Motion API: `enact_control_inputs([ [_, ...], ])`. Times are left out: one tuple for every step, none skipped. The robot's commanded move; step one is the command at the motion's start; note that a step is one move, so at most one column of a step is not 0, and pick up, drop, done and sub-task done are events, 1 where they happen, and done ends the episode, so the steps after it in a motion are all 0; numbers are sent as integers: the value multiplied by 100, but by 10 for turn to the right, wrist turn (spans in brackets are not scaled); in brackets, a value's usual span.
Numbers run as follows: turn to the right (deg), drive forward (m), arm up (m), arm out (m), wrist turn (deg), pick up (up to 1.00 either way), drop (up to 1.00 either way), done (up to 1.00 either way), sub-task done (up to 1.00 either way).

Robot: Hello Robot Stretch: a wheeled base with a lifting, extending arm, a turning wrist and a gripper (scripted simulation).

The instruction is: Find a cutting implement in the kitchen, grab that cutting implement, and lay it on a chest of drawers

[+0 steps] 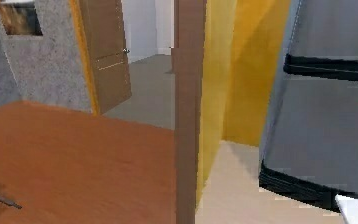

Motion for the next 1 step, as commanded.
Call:
enact_control_inputs([
  [-120, 0, 0, 0, 0, 0, 0, 0, 0],
])
